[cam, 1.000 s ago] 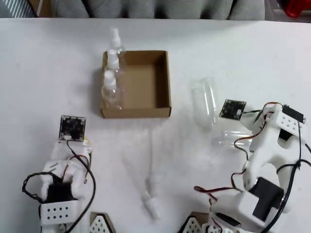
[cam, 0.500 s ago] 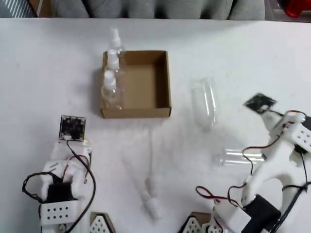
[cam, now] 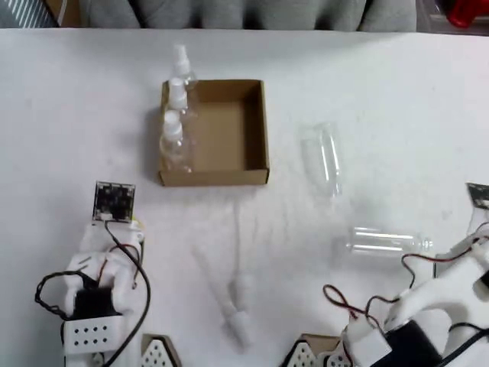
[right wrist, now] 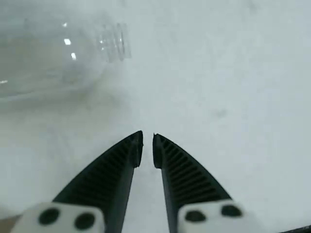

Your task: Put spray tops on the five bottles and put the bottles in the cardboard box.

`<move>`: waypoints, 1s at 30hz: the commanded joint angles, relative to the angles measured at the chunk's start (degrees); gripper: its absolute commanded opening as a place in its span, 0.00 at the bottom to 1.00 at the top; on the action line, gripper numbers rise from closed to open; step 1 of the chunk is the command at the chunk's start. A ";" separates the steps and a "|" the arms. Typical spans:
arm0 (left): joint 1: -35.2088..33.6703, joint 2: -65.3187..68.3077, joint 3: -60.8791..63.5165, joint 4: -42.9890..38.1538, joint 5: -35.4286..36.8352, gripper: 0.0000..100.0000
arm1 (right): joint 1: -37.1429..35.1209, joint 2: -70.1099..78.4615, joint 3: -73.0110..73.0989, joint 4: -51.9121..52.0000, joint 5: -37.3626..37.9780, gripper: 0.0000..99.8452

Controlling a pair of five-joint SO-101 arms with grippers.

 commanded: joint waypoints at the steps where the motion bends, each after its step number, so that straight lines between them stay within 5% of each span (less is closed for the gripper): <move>1: -0.31 -1.10 -0.26 0.35 -0.53 0.06 | -1.71 -5.14 5.36 -6.37 -7.47 0.02; 7: -0.40 -1.10 -0.26 0.35 -0.53 0.05 | -5.93 -6.20 8.09 -14.02 -22.86 0.02; 22: -0.31 -1.10 -0.26 0.35 -0.62 0.05 | -9.98 12.70 -0.53 -25.10 -35.34 0.02; 30: -0.31 -1.10 -0.26 0.35 -0.62 0.05 | -20.97 15.08 -3.78 -25.71 -38.68 0.02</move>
